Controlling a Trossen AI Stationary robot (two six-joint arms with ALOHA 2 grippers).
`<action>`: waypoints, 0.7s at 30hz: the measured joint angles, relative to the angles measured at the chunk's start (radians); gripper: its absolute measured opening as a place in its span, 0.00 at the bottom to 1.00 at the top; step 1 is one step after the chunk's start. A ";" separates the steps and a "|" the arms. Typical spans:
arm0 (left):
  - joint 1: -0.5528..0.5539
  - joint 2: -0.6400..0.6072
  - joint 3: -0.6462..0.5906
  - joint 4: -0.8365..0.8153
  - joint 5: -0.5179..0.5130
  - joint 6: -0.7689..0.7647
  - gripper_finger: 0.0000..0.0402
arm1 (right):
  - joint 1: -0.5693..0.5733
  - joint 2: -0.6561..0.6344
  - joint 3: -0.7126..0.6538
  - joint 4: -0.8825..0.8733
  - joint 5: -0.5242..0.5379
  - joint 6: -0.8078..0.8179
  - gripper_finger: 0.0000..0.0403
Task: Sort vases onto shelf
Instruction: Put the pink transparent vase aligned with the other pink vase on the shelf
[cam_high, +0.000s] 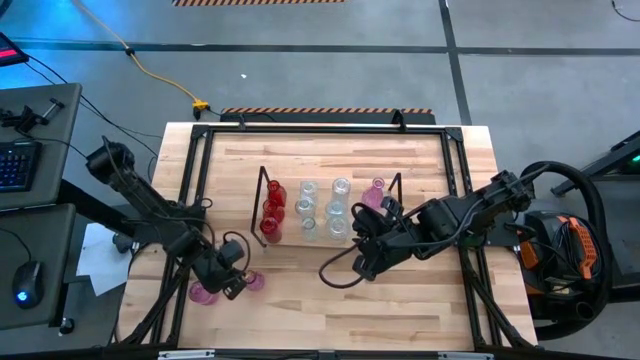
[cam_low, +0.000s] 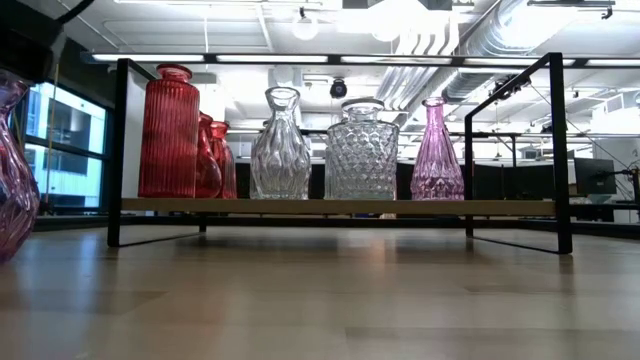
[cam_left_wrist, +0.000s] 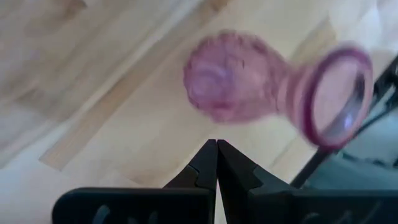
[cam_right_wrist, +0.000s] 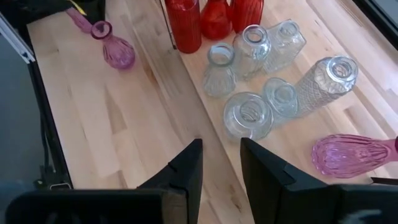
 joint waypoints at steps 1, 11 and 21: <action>-0.008 0.000 0.000 0.003 0.004 0.012 0.00 | 0.000 0.000 0.000 0.000 0.000 -0.005 0.22; -0.038 0.000 0.000 0.017 0.003 0.476 0.00 | 0.002 0.000 0.000 0.000 -0.002 -0.022 0.22; -0.031 0.017 0.000 0.014 0.001 0.698 0.00 | 0.032 0.000 0.000 0.001 -0.012 0.017 0.22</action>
